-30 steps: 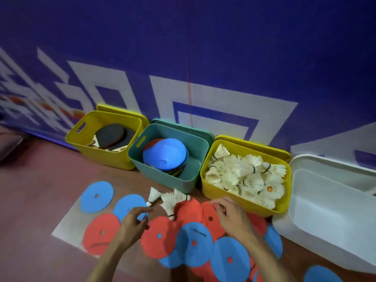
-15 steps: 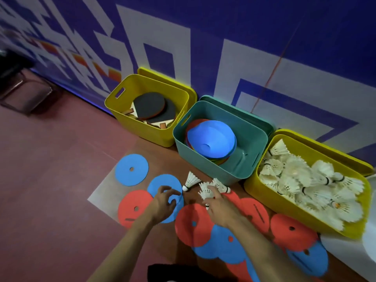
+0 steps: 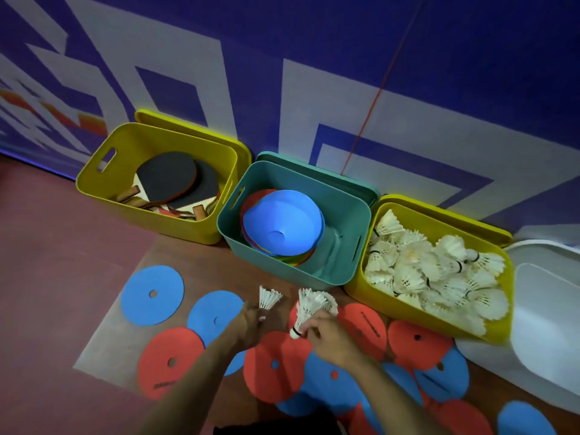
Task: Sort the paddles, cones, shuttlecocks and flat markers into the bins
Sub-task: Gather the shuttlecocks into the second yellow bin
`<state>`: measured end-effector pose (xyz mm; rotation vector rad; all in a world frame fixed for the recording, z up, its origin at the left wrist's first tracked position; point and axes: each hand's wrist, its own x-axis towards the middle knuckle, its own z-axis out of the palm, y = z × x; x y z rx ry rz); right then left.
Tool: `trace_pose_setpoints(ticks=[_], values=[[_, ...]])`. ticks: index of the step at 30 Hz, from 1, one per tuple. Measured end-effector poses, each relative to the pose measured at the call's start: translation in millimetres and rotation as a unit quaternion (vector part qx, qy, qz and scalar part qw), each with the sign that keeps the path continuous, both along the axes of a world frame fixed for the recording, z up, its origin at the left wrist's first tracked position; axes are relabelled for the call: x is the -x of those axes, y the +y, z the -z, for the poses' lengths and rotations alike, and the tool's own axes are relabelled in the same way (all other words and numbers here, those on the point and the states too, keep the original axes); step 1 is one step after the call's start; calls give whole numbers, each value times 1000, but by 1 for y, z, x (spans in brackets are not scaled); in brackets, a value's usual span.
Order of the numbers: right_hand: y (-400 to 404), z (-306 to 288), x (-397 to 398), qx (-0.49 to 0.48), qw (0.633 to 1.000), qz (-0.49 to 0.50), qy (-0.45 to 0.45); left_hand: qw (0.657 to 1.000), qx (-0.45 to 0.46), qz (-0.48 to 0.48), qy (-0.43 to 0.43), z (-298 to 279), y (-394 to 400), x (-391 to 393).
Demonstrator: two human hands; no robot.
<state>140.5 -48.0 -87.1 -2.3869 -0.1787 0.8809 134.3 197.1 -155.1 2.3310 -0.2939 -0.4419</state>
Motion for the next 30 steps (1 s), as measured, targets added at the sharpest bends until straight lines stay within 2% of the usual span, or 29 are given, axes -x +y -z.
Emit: trace_pose_setpoints(ticks=[3, 6, 10, 15, 19, 22, 26, 30], values=[[2, -6, 2, -56, 991, 110, 42, 998, 2, -36, 43, -31, -7, 6], [1, -16, 6, -71, 991, 107, 25, 995, -22, -67, 72, -45, -7, 17], [-5, -34, 13, -58, 997, 42, -36, 995, -25, -83, 50, -65, -13, 34], [-20, -68, 23, -95, 988, 40, -118, 995, 16, -93, 23, -89, -31, 52], [-53, -103, 33, -117, 981, 74, -139, 992, 34, -119, 8, -111, -61, 57], [-92, -130, 33, -127, 970, 123, -169, 992, 65, -101, -36, -135, -90, 52], [-143, -160, 13, -110, 954, 166, -222, 990, 81, -72, -89, -156, -126, 34], [-165, -173, -19, -75, 946, 167, -269, 991, 83, -37, -96, -182, -152, 13]])
